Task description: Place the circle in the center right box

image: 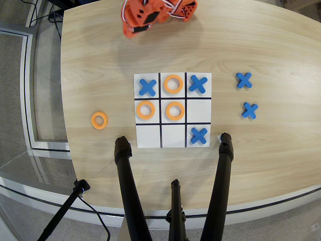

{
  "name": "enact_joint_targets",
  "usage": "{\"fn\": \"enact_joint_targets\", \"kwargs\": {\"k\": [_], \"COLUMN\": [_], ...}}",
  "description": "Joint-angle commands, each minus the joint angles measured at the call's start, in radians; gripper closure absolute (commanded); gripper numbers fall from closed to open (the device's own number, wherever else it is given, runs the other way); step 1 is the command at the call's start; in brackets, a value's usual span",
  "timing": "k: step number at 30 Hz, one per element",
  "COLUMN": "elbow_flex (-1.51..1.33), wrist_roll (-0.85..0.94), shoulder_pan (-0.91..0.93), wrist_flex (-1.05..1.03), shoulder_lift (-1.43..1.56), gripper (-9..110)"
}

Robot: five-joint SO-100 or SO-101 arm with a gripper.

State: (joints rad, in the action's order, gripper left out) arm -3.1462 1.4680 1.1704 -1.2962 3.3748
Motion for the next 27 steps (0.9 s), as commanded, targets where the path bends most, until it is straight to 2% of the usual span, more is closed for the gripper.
{"fn": "enact_joint_targets", "kwargs": {"k": [1, 9, 27], "elbow_flex": [-0.057, -0.057, -0.057], "wrist_roll": [0.006, 0.0, -0.002], "shoulder_pan": [0.218, 0.468, 0.471], "wrist_flex": [0.003, -0.002, -0.003], "shoulder_lift": [0.02, 0.02, 0.018], "gripper": [101, 101, 101]}}
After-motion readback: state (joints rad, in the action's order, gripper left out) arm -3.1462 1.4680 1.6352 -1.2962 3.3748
